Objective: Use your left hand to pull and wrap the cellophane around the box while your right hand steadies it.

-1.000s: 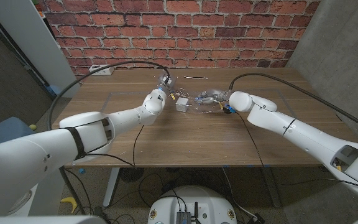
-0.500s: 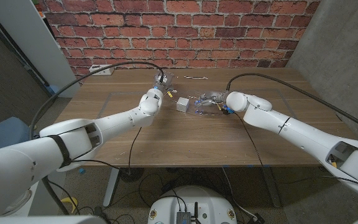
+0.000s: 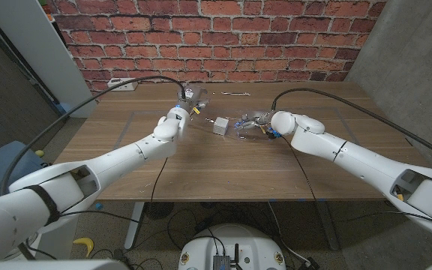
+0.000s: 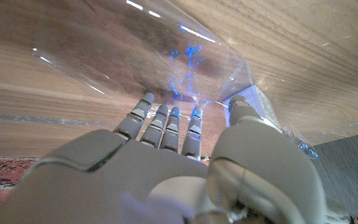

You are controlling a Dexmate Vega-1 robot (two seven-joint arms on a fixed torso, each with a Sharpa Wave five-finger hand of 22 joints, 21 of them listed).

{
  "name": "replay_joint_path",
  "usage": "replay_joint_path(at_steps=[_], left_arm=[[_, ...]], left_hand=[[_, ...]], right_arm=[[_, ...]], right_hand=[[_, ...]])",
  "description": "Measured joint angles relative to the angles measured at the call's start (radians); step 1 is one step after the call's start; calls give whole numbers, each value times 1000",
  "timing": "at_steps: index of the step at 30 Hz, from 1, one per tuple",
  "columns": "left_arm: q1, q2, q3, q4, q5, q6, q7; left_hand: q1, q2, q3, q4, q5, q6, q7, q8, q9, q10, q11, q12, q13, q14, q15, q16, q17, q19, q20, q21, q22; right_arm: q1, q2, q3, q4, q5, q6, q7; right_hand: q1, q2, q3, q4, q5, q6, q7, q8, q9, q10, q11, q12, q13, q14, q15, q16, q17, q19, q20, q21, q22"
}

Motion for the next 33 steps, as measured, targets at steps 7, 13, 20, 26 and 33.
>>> replay_joint_path(at_steps=[7,13,20,26,33], left_arm=[[60,89,-77,-151,-62,-49,-122],[88,142,-94,-242,-21,-38,-232],[113,180,-87,-323,112,28,-358],[129,186,-70,-359,279,86,-475],[150,164,-60,-355,469,133,-574]], left_hand=[[-53,-133,-79,-19,36,-86,3,-24,3,-114,22,-34,-7,-100,42,-19,-1,-55,30,-33,0],[-19,-185,-109,-55,65,-209,-3,-28,3,-194,28,-38,-9,-158,64,-19,-6,-73,26,-59,-3],[58,-202,-111,-107,91,-277,-3,-28,3,-213,12,-38,-12,-197,71,-19,-9,-78,31,-70,-8],[143,-200,-109,-155,107,-317,-15,-28,3,-248,-13,-38,-17,-243,56,-19,-10,-78,31,-85,-8],[234,-162,-87,-188,125,-332,-13,-20,3,-265,-19,-34,-17,-252,47,-19,-10,-63,24,-88,-7]], right_arm=[[3,7,-9,4,-4,-8,2],[7,13,-18,5,-10,-15,2],[13,21,-28,6,-17,-18,3],[20,28,-36,11,-22,-15,7],[28,33,-42,20,-26,-8,14]], right_hand=[[0,0,3,-3,0,-4,-4,0,0,-5,6,0,0,-1,2,0,4,0,0,-3,1],[0,0,3,-3,0,-11,0,0,0,-5,6,0,0,-12,2,0,5,-4,-4,-4,1],[0,0,3,-3,0,-11,0,0,0,-16,5,0,0,-12,2,0,5,-4,-4,2,0],[-2,-2,3,-3,0,-16,-6,0,0,-16,5,0,0,-12,2,0,5,-4,-4,2,1],[-8,0,3,-3,-8,-20,-2,0,0,-16,5,0,0,-12,2,0,5,-4,-4,2,1]])
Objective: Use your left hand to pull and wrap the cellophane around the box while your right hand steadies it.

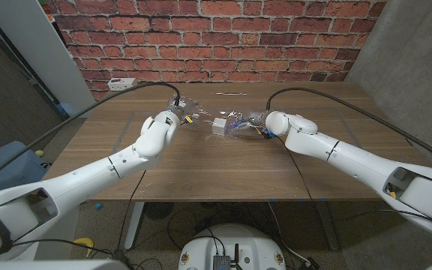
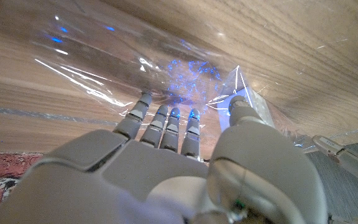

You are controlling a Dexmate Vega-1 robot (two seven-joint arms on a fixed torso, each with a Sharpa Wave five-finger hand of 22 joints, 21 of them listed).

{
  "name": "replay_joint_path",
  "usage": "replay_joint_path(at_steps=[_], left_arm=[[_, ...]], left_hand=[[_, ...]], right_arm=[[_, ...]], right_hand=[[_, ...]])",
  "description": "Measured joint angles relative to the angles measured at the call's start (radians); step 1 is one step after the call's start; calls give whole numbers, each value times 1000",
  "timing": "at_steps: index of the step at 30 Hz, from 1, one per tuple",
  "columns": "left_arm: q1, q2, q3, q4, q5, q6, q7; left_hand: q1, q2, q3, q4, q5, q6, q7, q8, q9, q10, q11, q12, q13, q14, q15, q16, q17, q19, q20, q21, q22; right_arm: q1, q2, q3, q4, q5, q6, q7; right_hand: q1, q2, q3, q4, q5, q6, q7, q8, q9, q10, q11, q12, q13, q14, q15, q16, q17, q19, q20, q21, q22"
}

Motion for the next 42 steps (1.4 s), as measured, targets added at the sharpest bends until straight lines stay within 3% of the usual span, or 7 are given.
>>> replay_joint_path(at_steps=[12,18,23,26,32,39,42], left_arm=[[24,-62,-22,83,156,13,-113],[26,-94,-37,148,162,1,-116],[20,-114,-43,199,129,-21,-79],[14,-123,-43,224,108,-34,-51],[2,-140,-36,277,59,-64,35],[-14,-156,-18,341,2,-108,195],[-21,-158,-6,361,-10,-121,256]], left_hand=[[39,-3,0,-8,8,-32,14,0,0,-31,5,0,0,-13,1,0,0,0,0,-8,-5],[54,12,-4,-4,8,-31,14,3,0,-16,-20,11,0,7,-20,5,0,20,-12,-8,-2],[74,32,-4,-4,14,2,-12,14,0,5,-41,19,0,23,-35,13,0,32,-21,-8,-2],[109,95,21,3,12,47,-55,19,-2,37,-56,33,-5,53,-52,16,-5,58,-31,-8,-2],[211,255,99,-9,-91,309,-93,59,-3,249,-113,79,-9,187,-76,25,-9,152,-61,8,-2],[248,299,247,27,-124,678,-95,88,-2,555,-132,110,-12,366,-80,37,-7,244,-111,41,3],[256,306,290,32,-132,772,-84,89,0,671,-131,123,-11,440,-83,52,-2,268,-129,46,3]], right_arm=[[14,8,-7,20,-4,13,12],[21,13,-10,33,-4,19,17],[25,17,-10,41,-4,21,18],[27,18,-10,44,-4,22,19],[29,22,-10,49,-4,21,19],[30,24,-8,53,0,14,15],[30,25,-8,53,2,11,14]], right_hand=[[0,0,4,-4,0,0,0,0,0,0,0,0,0,0,0,0,0,-2,-2,0,7],[0,0,4,-4,0,0,0,0,0,0,0,0,0,0,0,0,0,-2,-2,-1,6],[0,0,8,-8,0,0,0,0,0,0,0,0,0,0,0,0,0,-3,-4,-1,6],[0,0,8,-8,0,0,0,0,0,0,0,0,0,0,0,0,0,-4,-4,-1,5],[0,0,8,-8,0,0,0,0,0,0,0,4,0,0,0,0,0,-2,-3,-2,4],[0,0,11,-11,0,0,0,0,0,0,0,4,0,0,0,0,0,-1,-2,-3,4],[0,0,11,-11,0,0,0,0,0,0,0,4,0,0,0,0,0,-1,-1,0,4]])
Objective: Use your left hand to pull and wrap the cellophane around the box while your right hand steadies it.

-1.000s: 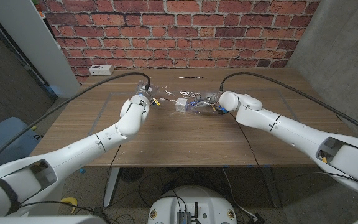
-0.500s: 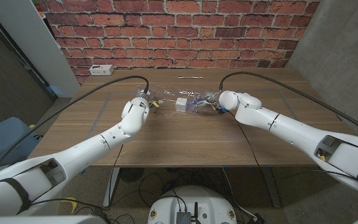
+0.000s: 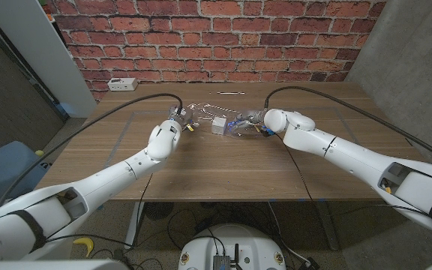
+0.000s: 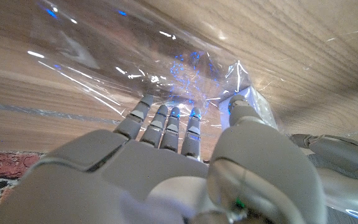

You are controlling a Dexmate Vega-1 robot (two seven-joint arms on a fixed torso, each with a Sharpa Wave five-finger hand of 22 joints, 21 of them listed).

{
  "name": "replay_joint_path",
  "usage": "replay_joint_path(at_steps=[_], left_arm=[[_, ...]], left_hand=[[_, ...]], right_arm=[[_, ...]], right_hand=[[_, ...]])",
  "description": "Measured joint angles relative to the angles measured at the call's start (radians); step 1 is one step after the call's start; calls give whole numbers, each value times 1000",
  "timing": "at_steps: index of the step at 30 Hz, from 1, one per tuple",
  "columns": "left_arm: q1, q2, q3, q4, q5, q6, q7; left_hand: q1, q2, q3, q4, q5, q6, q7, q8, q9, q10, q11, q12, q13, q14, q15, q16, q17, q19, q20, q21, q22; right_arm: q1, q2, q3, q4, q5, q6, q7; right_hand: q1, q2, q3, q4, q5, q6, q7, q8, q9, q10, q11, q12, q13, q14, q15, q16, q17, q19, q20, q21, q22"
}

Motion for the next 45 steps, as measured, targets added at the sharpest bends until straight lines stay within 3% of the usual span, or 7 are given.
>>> replay_joint_path(at_steps=[8,19,25,45], left_arm=[[-22,6,41,48,22,-30,158],[-67,23,107,132,140,-78,510],[-103,22,141,170,191,-115,641],[-265,-26,283,309,308,-315,855]], left_hand=[[23,-6,7,-8,0,47,2,0,0,57,3,3,6,57,-6,19,9,28,-25,13,0],[28,-11,3,-12,0,56,-7,0,5,64,-3,7,9,68,-6,19,14,35,-40,17,0],[31,-9,-1,-17,0,56,-7,0,5,64,-3,1,9,68,-6,19,14,40,-45,21,0],[42,-13,-11,-26,0,67,-7,-4,5,64,-3,-6,6,68,-6,19,18,58,-63,28,4]], right_arm=[[-4,-3,4,-1,8,-12,-7],[-20,-19,15,-20,21,-22,-21],[-26,-27,19,-29,25,-24,-25],[-49,-54,30,-75,31,-51,-27]], right_hand=[[-4,4,1,-1,0,4,4,4,0,0,0,0,0,0,0,6,5,0,0,0,1],[-8,0,3,-3,0,4,4,4,0,0,0,0,0,0,0,6,5,0,0,-2,0],[-8,0,7,-7,0,4,4,4,0,0,0,4,0,0,0,6,3,0,0,-3,0],[-9,-1,11,-11,0,3,4,4,0,0,0,4,-5,0,0,6,2,-3,-3,-1,1]])
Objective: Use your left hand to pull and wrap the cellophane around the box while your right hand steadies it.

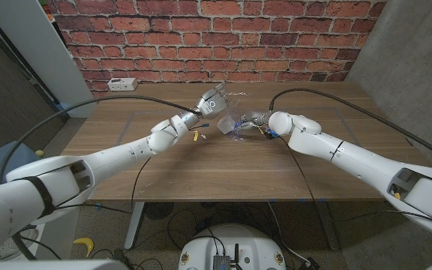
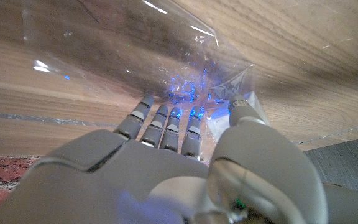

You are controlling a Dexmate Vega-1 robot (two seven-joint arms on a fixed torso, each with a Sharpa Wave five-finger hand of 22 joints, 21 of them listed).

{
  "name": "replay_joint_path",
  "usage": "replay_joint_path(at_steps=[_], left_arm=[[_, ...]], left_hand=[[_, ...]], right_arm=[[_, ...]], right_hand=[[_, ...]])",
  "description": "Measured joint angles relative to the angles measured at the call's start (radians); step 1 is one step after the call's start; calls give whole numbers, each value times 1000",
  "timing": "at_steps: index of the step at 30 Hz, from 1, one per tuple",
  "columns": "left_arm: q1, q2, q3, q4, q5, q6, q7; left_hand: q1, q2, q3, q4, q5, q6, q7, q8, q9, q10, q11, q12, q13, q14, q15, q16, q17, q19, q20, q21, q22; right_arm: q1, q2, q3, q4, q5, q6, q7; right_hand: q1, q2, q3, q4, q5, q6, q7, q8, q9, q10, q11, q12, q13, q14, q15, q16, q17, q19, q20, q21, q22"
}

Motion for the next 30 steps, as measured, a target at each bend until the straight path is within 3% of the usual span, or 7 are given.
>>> replay_joint_path(at_steps=[6,8,17,19,23,26,30], left_arm=[[-33,-39,36,75,-5,-41,100],[-45,-54,49,104,-13,-47,123],[-75,-91,96,179,-45,-66,244],[-81,-96,107,189,-50,-68,254],[-97,-107,130,214,-66,-82,273],[-107,-116,143,228,-72,-89,282],[-125,-137,167,262,-87,-112,300]], left_hand=[[3,3,0,0,0,7,0,0,4,0,0,-9,0,11,0,0,0,4,-4,4,0],[3,3,-2,-2,0,10,0,0,4,5,5,-9,0,11,0,0,0,5,-5,4,0],[9,6,-4,-4,0,10,0,-4,4,5,5,-9,0,13,-3,0,0,0,-11,4,0],[13,2,-7,-7,0,10,0,-4,4,5,5,-9,0,14,-4,0,0,0,-11,4,0],[13,2,-8,-8,0,10,0,-4,4,7,3,-9,0,14,-4,0,0,0,-11,4,0],[13,2,-8,-8,0,14,4,-4,4,13,5,-14,0,22,-1,0,0,0,-11,4,0],[15,4,-16,-7,0,21,0,-4,4,14,7,-14,0,23,-2,0,0,0,-11,8,0]], right_arm=[[-14,-17,14,-28,8,-17,-6],[-19,-22,19,-37,14,-26,-13],[-73,-54,89,-91,61,-54,-70],[-84,-60,102,-107,66,-78,-97],[-98,-67,116,-129,68,-121,-127],[-106,-71,122,-144,68,-163,-154],[-120,-80,128,-175,67,-217,-188]], right_hand=[[-38,-38,-20,0,-6,-18,0,-4,0,-20,-5,0,3,-8,8,0,3,-9,10,0,3],[-42,-42,-22,3,-6,-18,-1,-5,0,-20,-5,0,3,-13,13,0,3,0,26,0,3],[23,55,59,-16,-2,-22,-4,0,0,-20,-6,0,1,-15,3,5,7,1,37,9,2],[29,61,75,-10,-2,-21,-4,0,0,-25,-15,0,3,-16,1,8,12,13,49,10,2],[30,62,99,5,-2,-39,-8,-1,2,-38,-30,0,3,0,-5,28,21,73,108,36,2],[30,62,101,7,-6,-50,-7,-5,2,-45,-30,0,3,17,2,36,21,104,121,45,5],[26,36,96,3,-13,-56,-13,-5,2,-45,-30,0,3,16,2,36,21,109,127,44,5]])
